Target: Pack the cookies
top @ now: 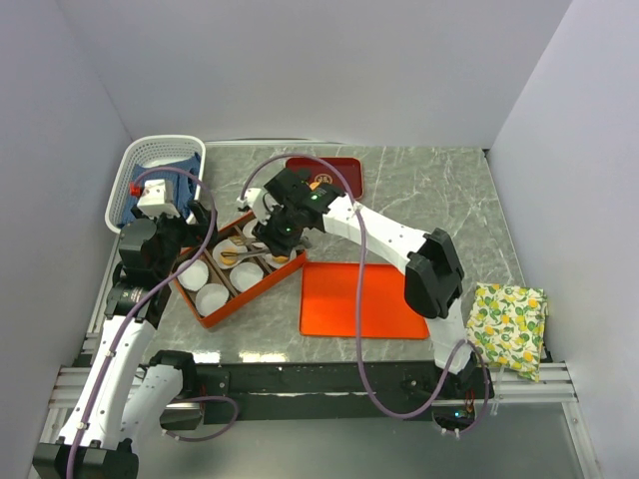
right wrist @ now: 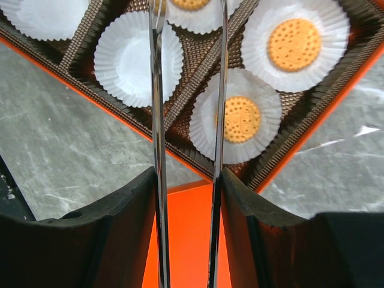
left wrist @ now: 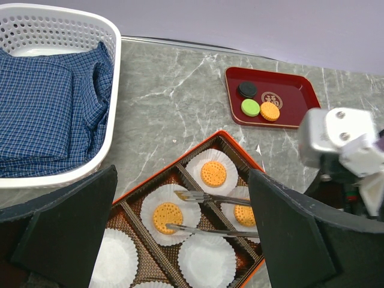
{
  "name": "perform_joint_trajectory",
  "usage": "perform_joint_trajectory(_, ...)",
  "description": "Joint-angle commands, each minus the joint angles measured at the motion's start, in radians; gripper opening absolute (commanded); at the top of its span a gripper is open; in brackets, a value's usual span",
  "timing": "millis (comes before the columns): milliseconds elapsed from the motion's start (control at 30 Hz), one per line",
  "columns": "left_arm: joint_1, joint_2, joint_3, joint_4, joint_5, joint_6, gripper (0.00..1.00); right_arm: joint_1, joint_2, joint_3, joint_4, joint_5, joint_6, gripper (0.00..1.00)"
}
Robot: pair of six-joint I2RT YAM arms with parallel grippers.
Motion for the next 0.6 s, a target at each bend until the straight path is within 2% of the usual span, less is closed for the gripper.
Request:
perform_joint_trajectory(0,0.002,-0.012,-0.003,0.035,-0.007,0.02,0.96,0.004,-0.108,0.052,0.006,0.019,-0.019,0.51)
perform_joint_trajectory(300,0.002,-0.009,-0.004,0.033,-0.007,0.02,0.96,-0.024,-0.154,0.053,-0.002,0.027,-0.028,0.5)
perform_joint_trajectory(567,0.002,-0.005,-0.006,0.033,-0.007,0.02,0.97,-0.159,-0.168,0.068,-0.002,0.021,-0.019,0.5)
